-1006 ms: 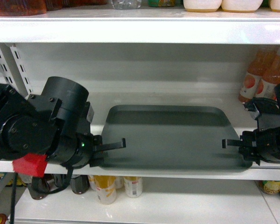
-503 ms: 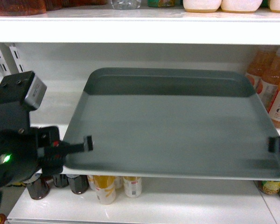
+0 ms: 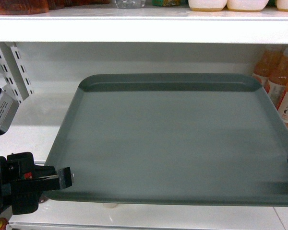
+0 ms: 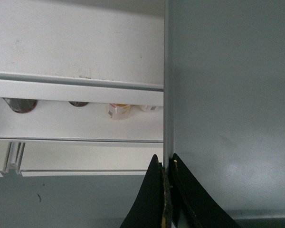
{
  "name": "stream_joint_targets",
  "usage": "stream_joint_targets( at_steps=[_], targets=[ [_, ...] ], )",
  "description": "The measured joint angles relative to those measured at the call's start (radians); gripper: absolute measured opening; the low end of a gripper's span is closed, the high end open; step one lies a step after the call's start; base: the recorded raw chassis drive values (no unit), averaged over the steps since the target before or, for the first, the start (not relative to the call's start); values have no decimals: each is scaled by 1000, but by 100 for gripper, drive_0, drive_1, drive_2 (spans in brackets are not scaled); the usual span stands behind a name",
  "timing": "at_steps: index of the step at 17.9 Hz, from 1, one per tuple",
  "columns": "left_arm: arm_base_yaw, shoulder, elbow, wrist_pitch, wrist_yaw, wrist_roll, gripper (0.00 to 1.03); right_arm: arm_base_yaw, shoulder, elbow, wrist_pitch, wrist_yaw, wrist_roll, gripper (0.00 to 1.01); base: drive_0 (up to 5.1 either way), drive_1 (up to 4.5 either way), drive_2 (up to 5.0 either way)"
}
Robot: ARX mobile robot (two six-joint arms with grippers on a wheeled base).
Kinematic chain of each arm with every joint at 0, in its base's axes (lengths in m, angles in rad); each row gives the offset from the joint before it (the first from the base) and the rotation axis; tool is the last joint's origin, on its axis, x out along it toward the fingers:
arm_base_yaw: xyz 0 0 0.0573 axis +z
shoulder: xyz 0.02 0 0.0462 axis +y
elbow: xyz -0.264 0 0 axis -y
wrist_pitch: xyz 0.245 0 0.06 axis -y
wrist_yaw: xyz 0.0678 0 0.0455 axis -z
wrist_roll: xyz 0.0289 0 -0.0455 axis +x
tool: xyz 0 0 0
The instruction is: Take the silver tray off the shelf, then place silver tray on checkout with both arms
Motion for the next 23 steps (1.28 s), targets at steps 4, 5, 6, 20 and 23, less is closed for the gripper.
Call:
stream_joint_targets(
  at_steps=[4,5,6,20,23],
  targets=[
    [0,0,0,0,0,0,3,0,0,0,1,0,0,2,5,-415,426],
    [0,0,0,-1,0,0,3,0,0,0,1,0,0,2,4,-417,425],
    [0,0,0,0,0,0,3,0,0,0,-4,0,0,2,0,-421,422],
    [0,0,1,3,0,0,3,0,0,0,1,0,0,2,2,-420,423],
    [0,0,1,-2,-1,0,3,0,0,0,-3,0,0,2,2,-420,423]
  ],
)
